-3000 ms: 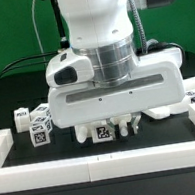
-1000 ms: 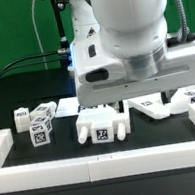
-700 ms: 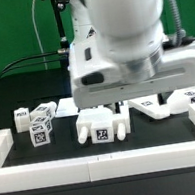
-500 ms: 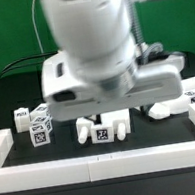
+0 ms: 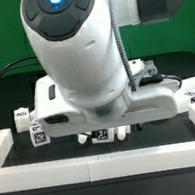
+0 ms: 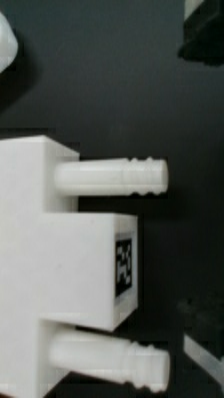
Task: Assemble chair
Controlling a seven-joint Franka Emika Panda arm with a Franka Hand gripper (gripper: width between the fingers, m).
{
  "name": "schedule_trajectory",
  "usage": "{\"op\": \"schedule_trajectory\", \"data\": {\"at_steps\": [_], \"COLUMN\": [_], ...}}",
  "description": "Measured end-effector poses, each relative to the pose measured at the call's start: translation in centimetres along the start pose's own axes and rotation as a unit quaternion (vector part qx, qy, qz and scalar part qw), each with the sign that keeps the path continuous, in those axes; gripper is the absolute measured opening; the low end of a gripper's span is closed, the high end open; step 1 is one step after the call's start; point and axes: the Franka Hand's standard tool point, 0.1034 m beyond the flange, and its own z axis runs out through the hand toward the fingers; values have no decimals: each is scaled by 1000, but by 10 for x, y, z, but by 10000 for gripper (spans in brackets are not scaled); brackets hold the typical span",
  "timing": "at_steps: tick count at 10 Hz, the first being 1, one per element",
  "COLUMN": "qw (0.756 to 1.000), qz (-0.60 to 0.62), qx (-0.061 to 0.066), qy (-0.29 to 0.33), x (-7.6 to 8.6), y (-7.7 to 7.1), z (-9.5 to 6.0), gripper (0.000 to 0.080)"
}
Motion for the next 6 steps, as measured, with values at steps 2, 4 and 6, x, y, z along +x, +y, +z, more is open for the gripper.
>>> {"op": "schedule_trajectory", "data": {"at_steps": [2, 4, 6], "qw": [994, 983, 987], "qz": [45, 39, 38], "qx": [-1, -3, -2], "qy": [-101, -177, -158], "x": [-14, -17, -19], "y": [0, 4, 3], "z": [13, 20, 13], "gripper": [649, 649, 649]}}
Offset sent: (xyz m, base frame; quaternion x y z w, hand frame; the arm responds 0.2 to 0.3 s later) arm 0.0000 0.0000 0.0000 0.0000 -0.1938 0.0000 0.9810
